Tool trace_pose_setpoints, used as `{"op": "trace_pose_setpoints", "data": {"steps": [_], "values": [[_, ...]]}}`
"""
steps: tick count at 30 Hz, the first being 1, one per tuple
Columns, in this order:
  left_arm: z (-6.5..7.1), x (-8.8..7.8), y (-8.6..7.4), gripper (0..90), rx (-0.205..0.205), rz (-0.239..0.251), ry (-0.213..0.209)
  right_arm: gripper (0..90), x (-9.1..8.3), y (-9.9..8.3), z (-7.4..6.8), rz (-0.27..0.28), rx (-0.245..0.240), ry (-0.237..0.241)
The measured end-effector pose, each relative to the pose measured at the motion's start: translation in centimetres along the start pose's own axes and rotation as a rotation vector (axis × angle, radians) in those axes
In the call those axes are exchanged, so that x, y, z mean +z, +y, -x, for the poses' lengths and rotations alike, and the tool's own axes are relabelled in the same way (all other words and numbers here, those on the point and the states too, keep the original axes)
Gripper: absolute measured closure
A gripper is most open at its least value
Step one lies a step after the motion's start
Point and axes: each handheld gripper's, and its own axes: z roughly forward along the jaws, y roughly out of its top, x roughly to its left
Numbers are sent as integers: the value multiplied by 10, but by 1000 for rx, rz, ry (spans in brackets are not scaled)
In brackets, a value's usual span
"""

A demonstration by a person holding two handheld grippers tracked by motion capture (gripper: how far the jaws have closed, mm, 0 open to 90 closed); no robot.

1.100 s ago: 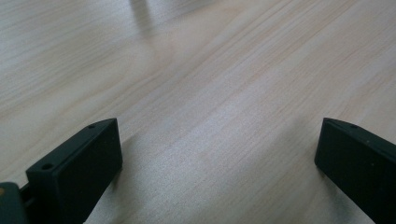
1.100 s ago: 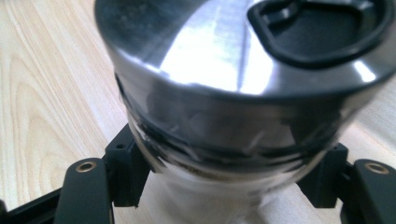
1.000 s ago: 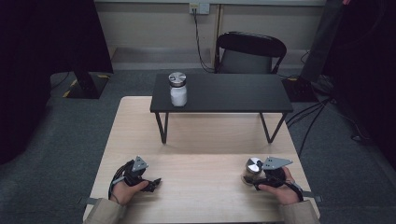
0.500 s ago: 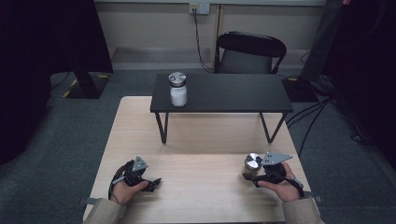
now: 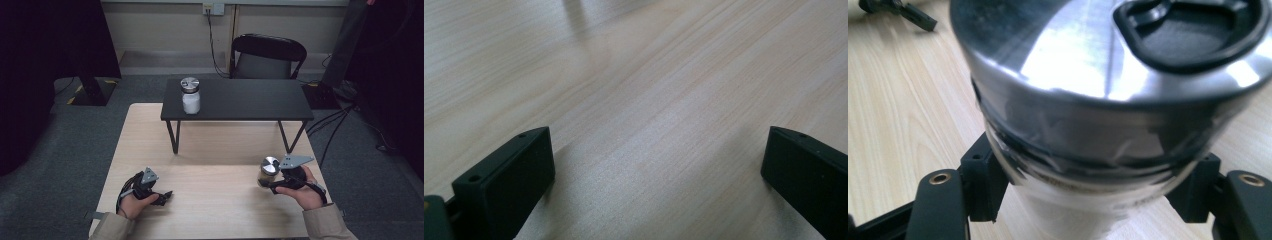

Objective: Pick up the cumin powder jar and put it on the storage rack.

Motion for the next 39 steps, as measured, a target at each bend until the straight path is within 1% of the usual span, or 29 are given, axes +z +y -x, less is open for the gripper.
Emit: {"op": "trace_pose_setpoints", "data": {"steps": [13, 16, 23, 25, 27, 30, 39], "values": [[0, 0, 0, 0, 0, 0, 0, 306, -9, 32, 5, 9, -14, 10], [0, 0, 0, 0, 0, 0, 0, 306, -12, 41, 5, 11, -23, 3], [0, 0, 0, 0, 0, -1, 0, 306, -17, 61, 7, 11, -40, 2], [0, 0, 0, 0, 0, 0, 0, 306, -18, 65, 8, 11, -38, 7], [0, 0, 0, 0, 0, 0, 0, 306, -18, 70, 8, 9, -46, 5], [0, 0, 0, 0, 0, 0, 0, 306, -18, 77, 9, 13, -41, 4], [0, 0, 0, 0, 0, 0, 0, 306, -19, 101, 13, 13, -60, 6]]}}
